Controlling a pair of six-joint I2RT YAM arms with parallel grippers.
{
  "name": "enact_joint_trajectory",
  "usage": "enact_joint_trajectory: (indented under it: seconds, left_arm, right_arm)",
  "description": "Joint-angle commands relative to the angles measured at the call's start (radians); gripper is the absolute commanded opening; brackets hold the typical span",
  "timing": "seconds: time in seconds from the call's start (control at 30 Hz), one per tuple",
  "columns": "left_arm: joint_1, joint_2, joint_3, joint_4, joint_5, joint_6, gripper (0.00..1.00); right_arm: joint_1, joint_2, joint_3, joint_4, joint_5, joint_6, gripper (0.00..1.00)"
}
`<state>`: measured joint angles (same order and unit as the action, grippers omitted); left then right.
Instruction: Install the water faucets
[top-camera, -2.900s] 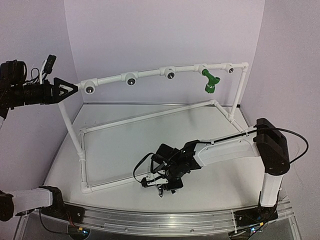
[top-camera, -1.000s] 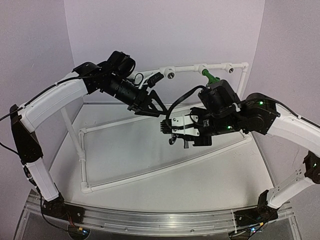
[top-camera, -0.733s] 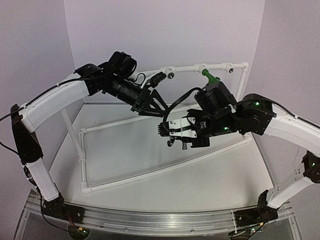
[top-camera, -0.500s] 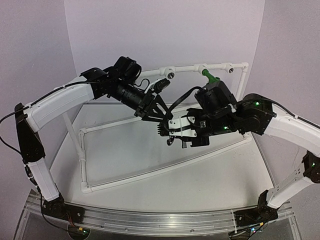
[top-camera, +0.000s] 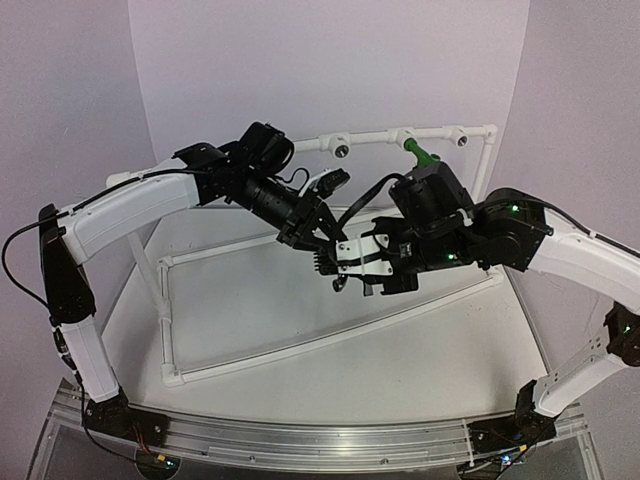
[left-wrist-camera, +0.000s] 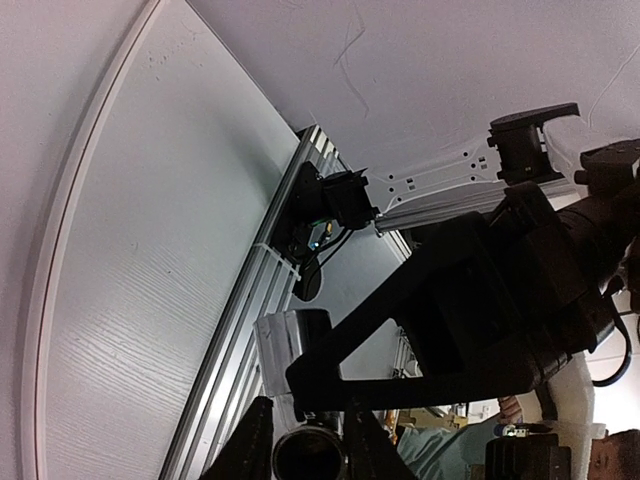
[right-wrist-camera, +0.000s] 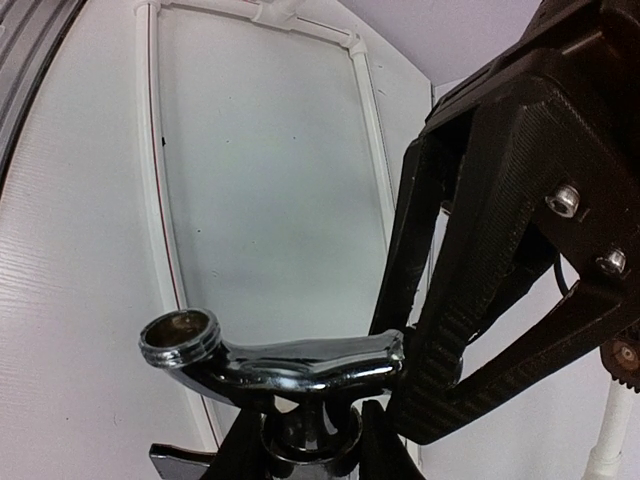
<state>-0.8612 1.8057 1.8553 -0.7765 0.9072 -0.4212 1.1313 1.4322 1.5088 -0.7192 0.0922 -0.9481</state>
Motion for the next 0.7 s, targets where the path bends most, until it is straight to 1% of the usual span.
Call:
enact_joint_trajectory:
  seconds: [0.0, 0.1, 0.13, 0.17, 0.2, 0.23, 0.27, 0.3, 0.43, 0.53, 0.63, 0.67]
  left_arm:
    - [-0.001, 0.0, -0.002, 0.032, 0.033, 0.004, 0.15]
    - [-0.001, -0.001, -0.006, 0.038, 0.047, 0.0, 0.04]
    - [-0.001, -0.002, -0.005, 0.039, 0.044, -0.001, 0.02]
    - [-0.001, -0.003, -0.002, 0.04, 0.034, -0.001, 0.0]
    - [-0.001, -0.005, 0.003, 0.039, 0.016, 0.002, 0.0]
    - [-0.001, -0.01, 0.005, 0.042, 0.003, 0.006, 0.0]
    - [-0.001, -0.015, 0.007, 0.047, -0.01, 0.008, 0.0]
    - [-0.001, -0.021, 0.013, 0.051, -0.026, 0.008, 0.0]
    - [-0.001, -0.026, 0.063, 0.056, -0.074, -0.01, 0.0]
    - [0.001, -0.031, 0.088, 0.078, -0.11, -0.035, 0.0]
    - [0.001, -0.04, 0.093, 0.119, -0.149, -0.062, 0.0]
    - [0.001, -0.041, 0.096, 0.125, -0.159, -0.071, 0.0]
  right_arm:
    - [0.006, -0.044, 0.008, 0.052, 0.014, -0.01, 0.02]
    - [0.007, -0.046, 0.005, 0.059, 0.025, -0.007, 0.03]
    - [0.007, -0.048, 0.002, 0.066, 0.033, -0.001, 0.07]
    - [0.006, -0.05, -0.001, 0.071, 0.042, 0.009, 0.19]
    - [0.006, -0.052, -0.003, 0.073, 0.052, 0.02, 0.43]
    - [0.007, -0.057, -0.01, 0.08, 0.069, 0.025, 0.55]
    - [0.006, -0.065, -0.018, 0.088, 0.082, 0.031, 0.64]
    - [0.006, -0.074, -0.027, 0.098, 0.091, 0.034, 0.68]
    - [0.001, -0.148, -0.028, 0.139, 0.113, 0.047, 0.81]
    - [-0.027, -0.206, -0.032, 0.164, 0.125, 0.058, 0.83]
    - [-0.067, -0.279, -0.104, 0.248, 0.189, 0.048, 0.88]
    - [-0.089, -0.295, -0.129, 0.284, 0.247, 0.045, 0.91]
